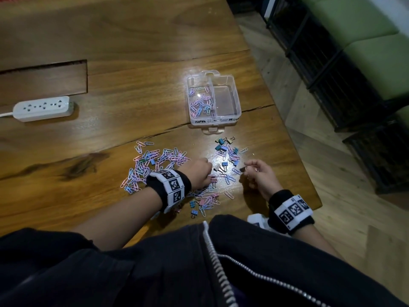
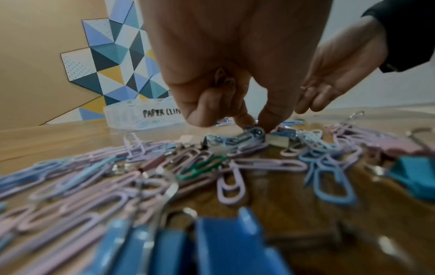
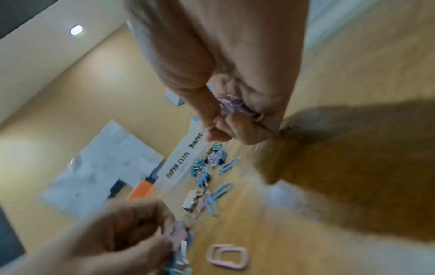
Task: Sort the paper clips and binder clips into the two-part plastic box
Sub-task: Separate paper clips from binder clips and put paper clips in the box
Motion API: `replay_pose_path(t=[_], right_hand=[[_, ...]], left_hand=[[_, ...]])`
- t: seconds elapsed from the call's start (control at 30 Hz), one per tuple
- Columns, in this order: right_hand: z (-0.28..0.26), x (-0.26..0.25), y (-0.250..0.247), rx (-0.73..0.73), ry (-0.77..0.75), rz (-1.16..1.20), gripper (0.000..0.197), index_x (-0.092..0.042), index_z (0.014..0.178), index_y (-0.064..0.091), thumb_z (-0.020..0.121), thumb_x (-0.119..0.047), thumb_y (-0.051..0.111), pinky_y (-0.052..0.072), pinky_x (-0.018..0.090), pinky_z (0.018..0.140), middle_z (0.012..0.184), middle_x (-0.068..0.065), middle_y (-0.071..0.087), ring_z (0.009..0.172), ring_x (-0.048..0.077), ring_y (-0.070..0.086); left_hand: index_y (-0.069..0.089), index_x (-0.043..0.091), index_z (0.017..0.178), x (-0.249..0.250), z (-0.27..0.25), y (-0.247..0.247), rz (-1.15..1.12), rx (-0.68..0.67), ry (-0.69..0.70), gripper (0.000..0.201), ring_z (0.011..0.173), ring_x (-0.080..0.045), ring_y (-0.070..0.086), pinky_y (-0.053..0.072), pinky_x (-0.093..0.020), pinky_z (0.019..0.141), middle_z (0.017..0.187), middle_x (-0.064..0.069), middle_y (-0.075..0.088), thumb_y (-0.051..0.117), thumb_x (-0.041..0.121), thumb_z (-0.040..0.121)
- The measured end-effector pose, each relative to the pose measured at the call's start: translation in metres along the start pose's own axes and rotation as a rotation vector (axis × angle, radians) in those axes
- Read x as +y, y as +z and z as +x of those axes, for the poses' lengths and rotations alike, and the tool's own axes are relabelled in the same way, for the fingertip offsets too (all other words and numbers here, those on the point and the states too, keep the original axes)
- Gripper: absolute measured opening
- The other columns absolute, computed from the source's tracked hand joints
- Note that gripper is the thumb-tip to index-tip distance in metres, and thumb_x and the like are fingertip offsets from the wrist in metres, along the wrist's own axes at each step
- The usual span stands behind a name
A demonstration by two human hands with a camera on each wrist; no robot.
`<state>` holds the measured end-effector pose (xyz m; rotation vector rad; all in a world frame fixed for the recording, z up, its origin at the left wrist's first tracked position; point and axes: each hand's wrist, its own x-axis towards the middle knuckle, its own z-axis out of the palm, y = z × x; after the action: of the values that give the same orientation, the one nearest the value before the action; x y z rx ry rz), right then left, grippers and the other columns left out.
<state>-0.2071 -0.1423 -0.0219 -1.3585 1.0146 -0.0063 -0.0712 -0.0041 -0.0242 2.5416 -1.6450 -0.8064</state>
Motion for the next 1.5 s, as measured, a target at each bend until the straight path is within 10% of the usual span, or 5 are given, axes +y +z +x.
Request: replay_pose_path(t=[0.2, 0.5, 1.03, 1.3, 1.5], right_hand=[[0.005, -0.004, -0.001, -0.128, 0.167, 0.317, 0.027, -0.011, 0.071, 0.048, 0.093, -0.026, 0.042, 0.038, 0.018, 0.047, 0.061, -0.001, 0.047, 0.05, 0.01, 0.044], [0.009, 0.014, 0.028, 0.092, -0.192, -0.858, 0.053, -0.013, 0.102, 0.048, 0.066, -0.043, 0.073, 0.046, 0.033, 0.087, 0.1, 0.0, 0.049, 0.093, 0.017, 0.049], [-0.002, 0.009, 0.006, 0.007, -0.126, -0.37, 0.022, -0.018, 0.069, 0.046, 0.085, -0.006, 0.055, 0.044, 0.025, 0.066, 0.073, -0.002, 0.051, 0.071, 0.015, 0.051], [-0.018, 0.0, -0.007, -0.257, 0.241, 0.414, 0.024, -0.004, 0.078, 0.054, 0.093, -0.01, 0.036, 0.046, 0.015, 0.042, 0.073, 0.008, 0.05, 0.051, 0.011, 0.054], [-0.018, 0.007, 0.012, -0.195, 0.047, -0.258, 0.03, -0.017, 0.06, 0.044, 0.086, -0.025, 0.057, 0.04, 0.022, 0.053, 0.06, -0.001, 0.046, 0.053, 0.012, 0.044]], left_hand=[[0.041, 0.019, 0.068, -0.013, 0.002, -0.003, -0.675, -0.017, -0.173, 0.028, 0.058, -0.008, 0.041, 0.037, -0.016, 0.053, 0.07, 0.004, 0.045, 0.04, 0.021, 0.096], [0.035, 0.009, 0.062, -0.012, -0.003, -0.023, -1.985, -0.134, -0.068, 0.008, 0.037, -0.011, 0.04, 0.03, -0.009, 0.035, 0.05, -0.003, 0.049, 0.032, 0.013, 0.057], [0.055, 0.015, 0.11, 0.024, 0.018, -0.008, -0.061, -0.053, 0.075, 0.036, 0.097, -0.02, 0.055, 0.042, -0.03, 0.073, 0.107, -0.005, 0.056, 0.039, 0.043, 0.093], [0.064, 0.014, 0.103, 0.024, 0.018, -0.001, 0.124, 0.029, 0.143, 0.021, 0.091, -0.02, 0.061, 0.055, -0.034, 0.076, 0.103, -0.003, 0.057, 0.055, 0.026, 0.089], [0.05, 0.015, 0.077, 0.014, 0.018, -0.005, -0.369, 0.03, -0.001, 0.021, 0.062, -0.009, 0.046, 0.043, -0.019, 0.059, 0.075, 0.003, 0.051, 0.04, 0.02, 0.094]])
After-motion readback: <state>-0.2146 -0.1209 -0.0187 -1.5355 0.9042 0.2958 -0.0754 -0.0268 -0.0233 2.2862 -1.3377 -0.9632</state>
